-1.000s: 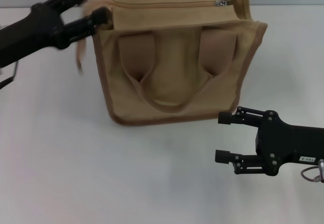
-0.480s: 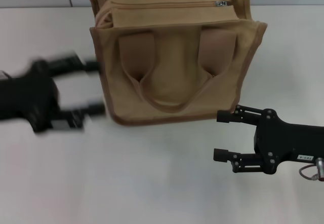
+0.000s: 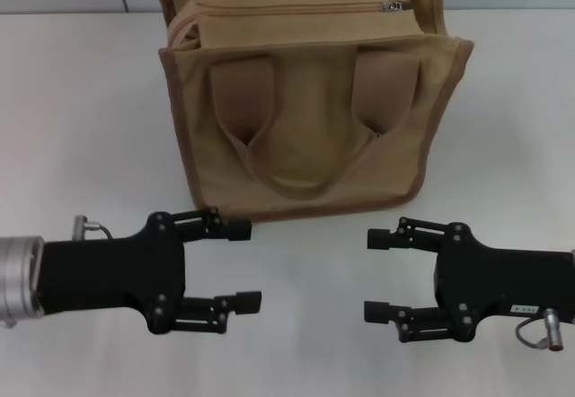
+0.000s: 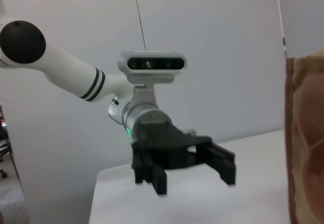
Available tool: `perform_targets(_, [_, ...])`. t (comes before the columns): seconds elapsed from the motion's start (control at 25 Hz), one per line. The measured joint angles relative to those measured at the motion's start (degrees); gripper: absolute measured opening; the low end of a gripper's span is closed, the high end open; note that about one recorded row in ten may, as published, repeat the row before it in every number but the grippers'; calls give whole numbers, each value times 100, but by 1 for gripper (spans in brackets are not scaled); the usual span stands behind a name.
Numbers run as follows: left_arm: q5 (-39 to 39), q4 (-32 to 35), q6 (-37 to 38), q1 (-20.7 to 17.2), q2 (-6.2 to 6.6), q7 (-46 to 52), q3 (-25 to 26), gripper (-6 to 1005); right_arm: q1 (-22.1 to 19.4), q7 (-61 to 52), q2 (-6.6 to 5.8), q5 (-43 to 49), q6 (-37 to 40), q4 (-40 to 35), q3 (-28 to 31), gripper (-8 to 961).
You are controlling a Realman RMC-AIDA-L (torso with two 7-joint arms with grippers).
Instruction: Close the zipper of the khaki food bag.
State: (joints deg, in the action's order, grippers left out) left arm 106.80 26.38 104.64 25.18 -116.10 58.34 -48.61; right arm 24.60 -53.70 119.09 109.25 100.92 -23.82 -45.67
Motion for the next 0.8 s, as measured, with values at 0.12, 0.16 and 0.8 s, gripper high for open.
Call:
perform_targets(0.12, [86, -42, -94, -13, -32, -35, -48, 814, 78, 168, 0, 0, -42, 183, -67, 814])
perform_targets(0.16, [86, -42, -94, -13, -32, -35, -48, 814, 78, 168, 0, 0, -42, 183, -67, 814])
perform_targets(0.8, [192, -54, -103, 13, -36, 32, -60, 815, 97, 185, -1, 0, -48, 185, -74, 814])
